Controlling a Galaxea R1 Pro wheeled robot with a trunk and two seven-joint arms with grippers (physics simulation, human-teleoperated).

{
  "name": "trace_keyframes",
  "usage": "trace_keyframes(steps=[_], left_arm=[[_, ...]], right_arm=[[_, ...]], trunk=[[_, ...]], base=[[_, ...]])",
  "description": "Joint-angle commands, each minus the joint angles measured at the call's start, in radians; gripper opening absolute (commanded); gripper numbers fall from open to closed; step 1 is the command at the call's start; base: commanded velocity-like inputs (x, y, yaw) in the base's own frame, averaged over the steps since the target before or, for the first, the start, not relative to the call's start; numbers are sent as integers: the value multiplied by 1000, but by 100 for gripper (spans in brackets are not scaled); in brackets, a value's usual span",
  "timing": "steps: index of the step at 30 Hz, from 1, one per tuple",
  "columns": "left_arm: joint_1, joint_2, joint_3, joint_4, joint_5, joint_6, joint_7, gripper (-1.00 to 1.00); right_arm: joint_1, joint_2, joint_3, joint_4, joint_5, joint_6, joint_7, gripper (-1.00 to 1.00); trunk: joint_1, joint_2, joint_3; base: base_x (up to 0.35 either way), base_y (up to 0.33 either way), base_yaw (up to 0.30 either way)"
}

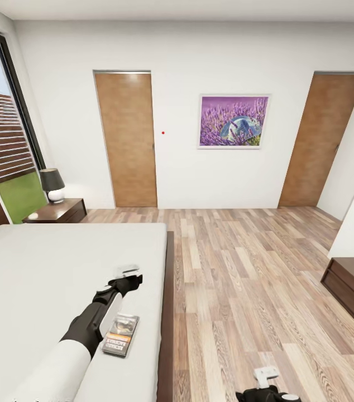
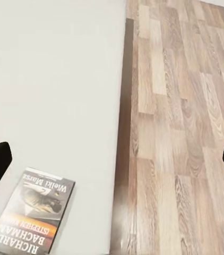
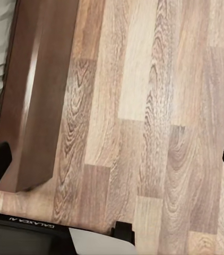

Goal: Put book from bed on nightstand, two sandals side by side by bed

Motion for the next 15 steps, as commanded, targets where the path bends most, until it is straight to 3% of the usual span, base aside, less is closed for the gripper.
trace_keyframes(steps=[1,15], left_arm=[[-3,12,-3,-7,13,3,19,100],[-3,31,-2,-39,17,2,64,100]], right_arm=[[0,-1,7,0,-10,2,-2,100],[0,-2,14,4,-7,-4,2,100]], trunk=[[1,-2,-2],[1,-2,-2]], base=[[0,0,0],[0,0,0]])
